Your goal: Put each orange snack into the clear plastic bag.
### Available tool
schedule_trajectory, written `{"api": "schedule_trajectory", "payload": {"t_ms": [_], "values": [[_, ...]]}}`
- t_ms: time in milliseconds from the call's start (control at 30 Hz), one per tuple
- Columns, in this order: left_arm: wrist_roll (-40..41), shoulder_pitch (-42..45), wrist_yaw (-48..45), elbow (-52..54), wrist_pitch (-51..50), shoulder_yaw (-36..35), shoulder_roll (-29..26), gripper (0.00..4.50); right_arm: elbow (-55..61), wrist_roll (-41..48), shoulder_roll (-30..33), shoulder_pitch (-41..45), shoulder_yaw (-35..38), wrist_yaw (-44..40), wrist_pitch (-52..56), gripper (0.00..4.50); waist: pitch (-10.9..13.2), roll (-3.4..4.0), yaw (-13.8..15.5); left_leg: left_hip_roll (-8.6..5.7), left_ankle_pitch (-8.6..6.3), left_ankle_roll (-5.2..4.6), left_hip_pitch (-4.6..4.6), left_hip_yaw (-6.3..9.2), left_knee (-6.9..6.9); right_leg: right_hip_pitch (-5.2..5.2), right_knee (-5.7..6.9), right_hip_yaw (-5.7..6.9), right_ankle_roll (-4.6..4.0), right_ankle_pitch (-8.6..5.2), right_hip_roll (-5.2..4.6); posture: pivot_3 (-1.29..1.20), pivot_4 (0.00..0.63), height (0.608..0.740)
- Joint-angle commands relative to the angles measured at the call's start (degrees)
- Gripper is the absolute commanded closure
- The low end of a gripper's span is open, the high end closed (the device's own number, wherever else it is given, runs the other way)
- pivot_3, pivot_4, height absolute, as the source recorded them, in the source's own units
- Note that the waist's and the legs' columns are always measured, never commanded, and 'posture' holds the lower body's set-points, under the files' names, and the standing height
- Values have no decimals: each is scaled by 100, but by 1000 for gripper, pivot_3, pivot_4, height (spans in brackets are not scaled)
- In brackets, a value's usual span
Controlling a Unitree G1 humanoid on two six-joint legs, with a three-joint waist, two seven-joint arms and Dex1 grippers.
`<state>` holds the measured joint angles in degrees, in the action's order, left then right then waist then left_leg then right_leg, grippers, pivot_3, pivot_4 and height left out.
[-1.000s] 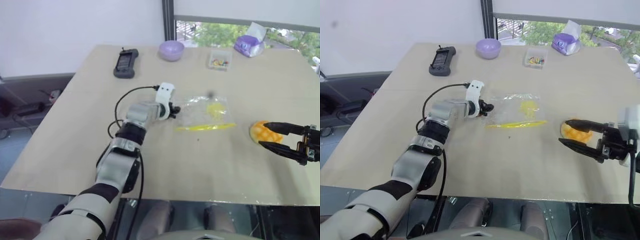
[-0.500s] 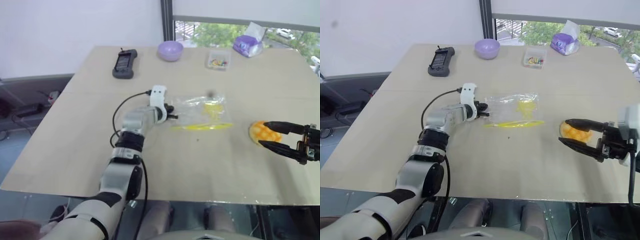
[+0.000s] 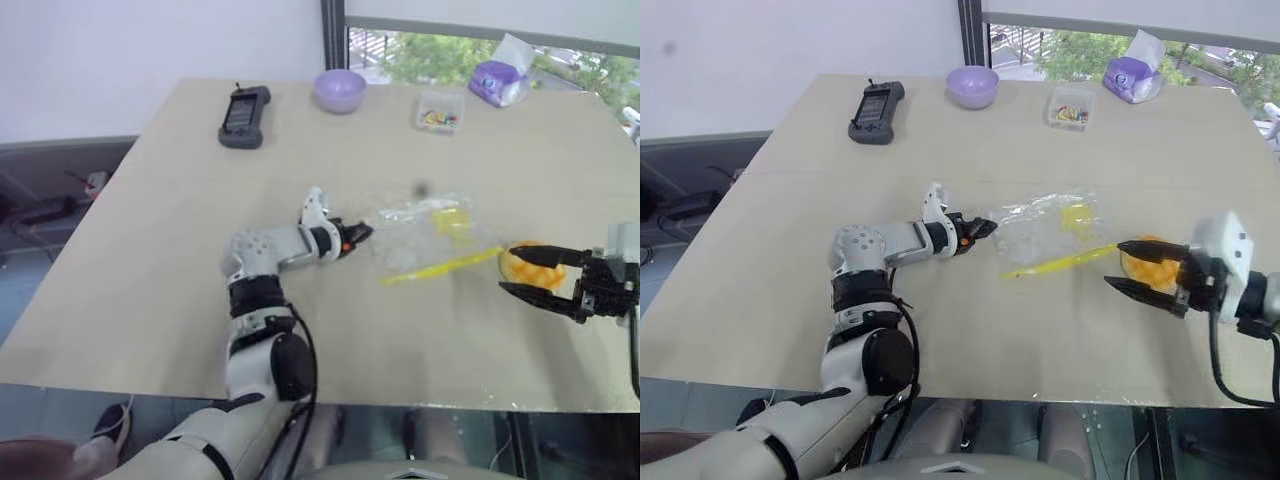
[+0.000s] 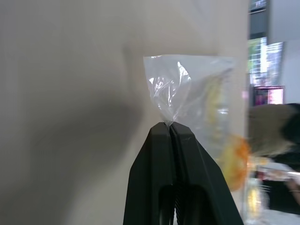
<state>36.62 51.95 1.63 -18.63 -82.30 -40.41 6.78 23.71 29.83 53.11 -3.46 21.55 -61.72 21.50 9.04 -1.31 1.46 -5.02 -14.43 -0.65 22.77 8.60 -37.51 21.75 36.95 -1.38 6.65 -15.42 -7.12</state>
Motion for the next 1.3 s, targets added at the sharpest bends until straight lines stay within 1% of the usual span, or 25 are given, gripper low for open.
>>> {"api": "schedule_trajectory", "payload": {"t_ms": [33, 100, 233, 300, 400, 500, 700, 767, 867, 1000, 1167, 1300], "values": [[432, 476, 451, 357, -292, -651, 184, 4423, -136, -409, 50, 127, -82, 189, -347, 1863, 6, -3, -39, 1, 0, 1, 0, 0, 0, 1, 1, 0, 0, 0, 1, 0, 150, 740], [618, 753, 690, 447, -528, -1042, 271, 4423, -316, -741, 86, 172, -217, 258, -573, 1863, 7, -4, -59, 2, 0, 1, 2, -4, 0, 3, 0, -3, 0, 0, -1, 0, 150, 740], [748, 1015, 1097, 519, -752, -1538, 376, 4423, -653, -1376, 104, 254, -518, 347, -1154, 1863, 8, -5, -68, 1, 0, 2, 2, -10, 0, 5, -2, -6, 0, 0, -1, 0, 150, 740], [789, 1129, 1255, 544, -884, -1766, 410, 4423, -909, -1851, 63, 417, -798, 523, -1594, 1863, 9, -4, -76, 1, 1, 3, 0, -12, 1, 7, -1, -7, 0, 0, 1, 0, 150, 740], [897, 1327, 1466, 571, -1003, -2092, 474, 4423, -1245, -2451, -152, 815, -1275, 942, -2017, 1863, 13, -9, -80, 1, 4, 8, 0, -16, 0, 11, 4, -10, 0, 0, 2, 0, 150, 740], [998, 1407, 1639, 569, -1020, -2208, 515, 4423, -1462, -2822, -341, 1043, -1617, 1175, -2318, 1863, 14, -10, -53, 3, 12, 21, 1, -12, 1, 16, 13, -8, -1, 0, 4, 0, 150, 740], [1192, 1293, 1874, 611, -1020, -2130, 539, 4423, -2149, -3822, -717, 1594, -2385, 1793, -2564, 1863, 16, -9, -68, 3, 13, 23, 3, -14, 1, 25, 17, -14, -2, 1, 3, 0, 150, 740], [1203, 1153, 1905, 605, -1020, -1987, 482, 4423, -2359, -3817, -951, 1892, -2477, 1902, -2279, 1863, 17, -14, -89, 2, 14, 24, 8, -18, 2, 36, 25, -20, -3, 1, 4, 0, 150, 740], [1217, 946, 1879, 609, -1020, -1715, 369, 4423, -2903, -4015, -1054, 2348, -2709, 1894, -2430, 1863, 18, -14, -117, 1, 16, 28, 3, -27, -1, 39, 44, -31, -5, 2, 5, 0, 150, 740], [1249, 815, 1813, 558, -1020, -1544, 230, 4423, -3735, -4100, -1258, 2878, -2973, 1861, -2655, 1863, 18, -14, -129, 2, 19, 33, 1, -26, 0, 45, 52, -32, -7, 2, 10, 0, 150, 740], [1230, 735, 1772, 582, -1020, -1421, 183, 4423, -4374, -4115, -1365, 3238, -3172, 1668, -2968, 1863, 18, -15, -173, 2, 19, 33, 1, -26, -3, 44, 55, -33, -7, 2, 9, 0, 150, 740], [1239, 675, 1743, 636, -1020, -1392, 143, 4500, -4592, -4150, -1365, 3330, -3216, 1678, -3235, 2714, 18, -14, -215, 3, 19, 33, 0, -26, -5, 44, 60, -33, -7, 2, 9, 0, 150, 740]]}}
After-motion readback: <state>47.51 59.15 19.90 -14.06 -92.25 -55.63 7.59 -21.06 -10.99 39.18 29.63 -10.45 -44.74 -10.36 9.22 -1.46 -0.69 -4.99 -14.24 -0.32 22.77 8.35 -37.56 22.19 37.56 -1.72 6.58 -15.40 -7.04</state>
